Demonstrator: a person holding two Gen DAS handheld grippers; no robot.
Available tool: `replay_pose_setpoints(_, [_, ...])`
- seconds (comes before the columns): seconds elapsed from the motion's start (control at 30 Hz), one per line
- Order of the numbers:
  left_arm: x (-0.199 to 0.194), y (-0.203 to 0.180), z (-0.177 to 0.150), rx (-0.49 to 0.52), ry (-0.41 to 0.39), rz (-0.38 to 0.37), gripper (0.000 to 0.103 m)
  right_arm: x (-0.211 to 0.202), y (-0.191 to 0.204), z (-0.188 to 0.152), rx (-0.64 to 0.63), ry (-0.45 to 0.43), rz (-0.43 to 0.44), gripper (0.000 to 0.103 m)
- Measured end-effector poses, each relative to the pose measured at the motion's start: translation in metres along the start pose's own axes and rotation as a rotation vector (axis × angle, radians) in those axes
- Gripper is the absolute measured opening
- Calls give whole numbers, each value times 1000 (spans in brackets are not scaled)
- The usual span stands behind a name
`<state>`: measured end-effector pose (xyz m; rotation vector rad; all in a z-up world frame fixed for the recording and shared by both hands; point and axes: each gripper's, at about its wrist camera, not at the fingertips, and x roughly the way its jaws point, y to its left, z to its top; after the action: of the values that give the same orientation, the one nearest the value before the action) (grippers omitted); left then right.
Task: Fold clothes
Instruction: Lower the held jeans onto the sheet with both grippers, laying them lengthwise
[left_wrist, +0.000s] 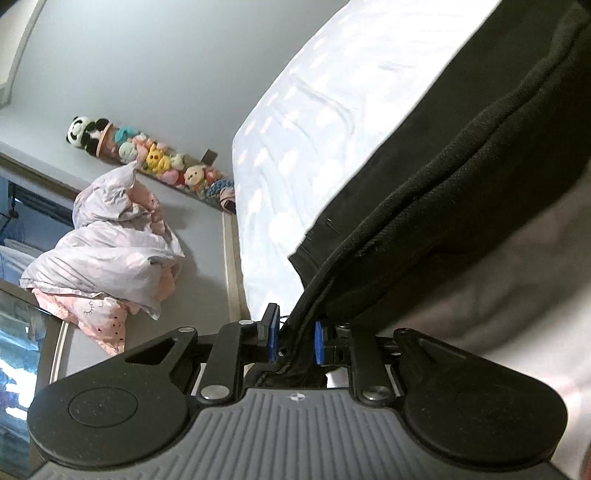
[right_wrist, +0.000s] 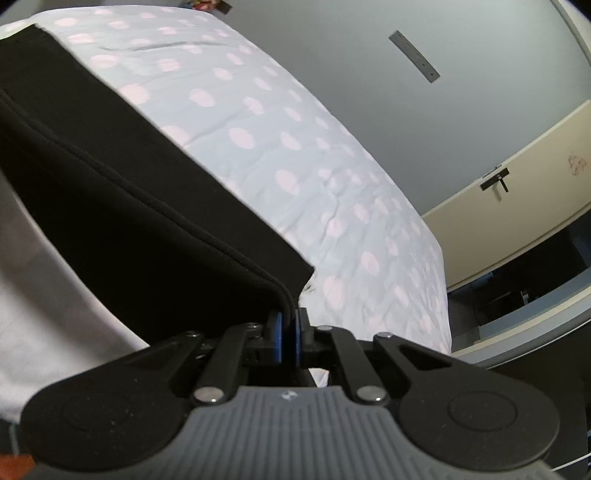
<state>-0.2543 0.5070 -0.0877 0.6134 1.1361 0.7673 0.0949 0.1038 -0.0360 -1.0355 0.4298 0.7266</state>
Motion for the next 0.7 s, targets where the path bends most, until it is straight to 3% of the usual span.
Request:
replay_pose_setpoints(0.2, [55, 9, 54, 43, 80, 18, 22, 79, -16, 36, 1, 46, 26, 7])
replay_pose_setpoints(0.47, [146, -11, 107, 119, 167, 26, 22, 186, -10, 75, -13, 117, 68, 7])
replay_pose_setpoints(0.7, [216, -43, 125, 157, 251, -28, 23, 265, 1, 95, -26, 152, 99, 7])
